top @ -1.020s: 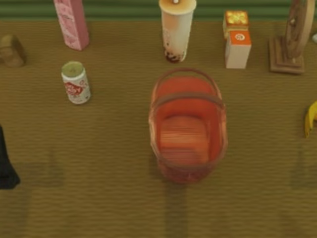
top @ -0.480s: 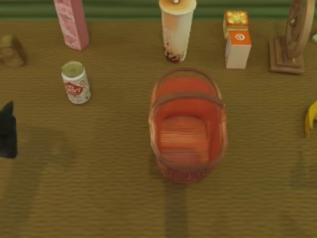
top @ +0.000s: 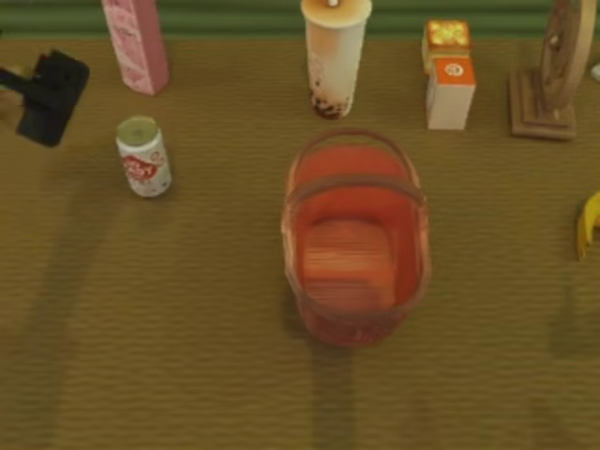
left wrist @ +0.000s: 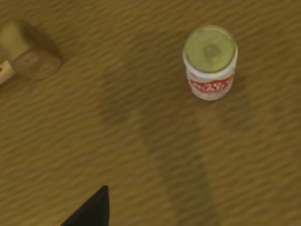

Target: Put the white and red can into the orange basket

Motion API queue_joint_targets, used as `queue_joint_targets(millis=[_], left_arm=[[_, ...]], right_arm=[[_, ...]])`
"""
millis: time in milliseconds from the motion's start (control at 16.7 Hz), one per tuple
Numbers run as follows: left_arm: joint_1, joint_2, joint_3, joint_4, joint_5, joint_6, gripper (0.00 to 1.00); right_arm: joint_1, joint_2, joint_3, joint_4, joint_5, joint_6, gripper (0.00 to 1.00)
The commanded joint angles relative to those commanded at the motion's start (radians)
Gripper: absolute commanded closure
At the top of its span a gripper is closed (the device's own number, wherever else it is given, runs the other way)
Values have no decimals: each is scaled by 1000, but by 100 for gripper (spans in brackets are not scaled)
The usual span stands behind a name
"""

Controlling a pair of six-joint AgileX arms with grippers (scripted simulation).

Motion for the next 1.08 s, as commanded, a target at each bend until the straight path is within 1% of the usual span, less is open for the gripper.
queue_joint_targets(millis=[300, 600, 840, 1080], left_arm=[[-32, 520, 514, -293, -3, 129, 0], [-49, 946, 937, -509, -13, 230, 0], [-50, 1156, 1147, -609, -25, 276, 0], [-49, 1205, 1196, -632, -29, 286, 0]], right_arm=[[0, 0, 0, 0, 0, 0, 0], [0, 0, 0, 0, 0, 0, 0], [0, 0, 0, 0, 0, 0, 0], [0, 0, 0, 0, 0, 0, 0]])
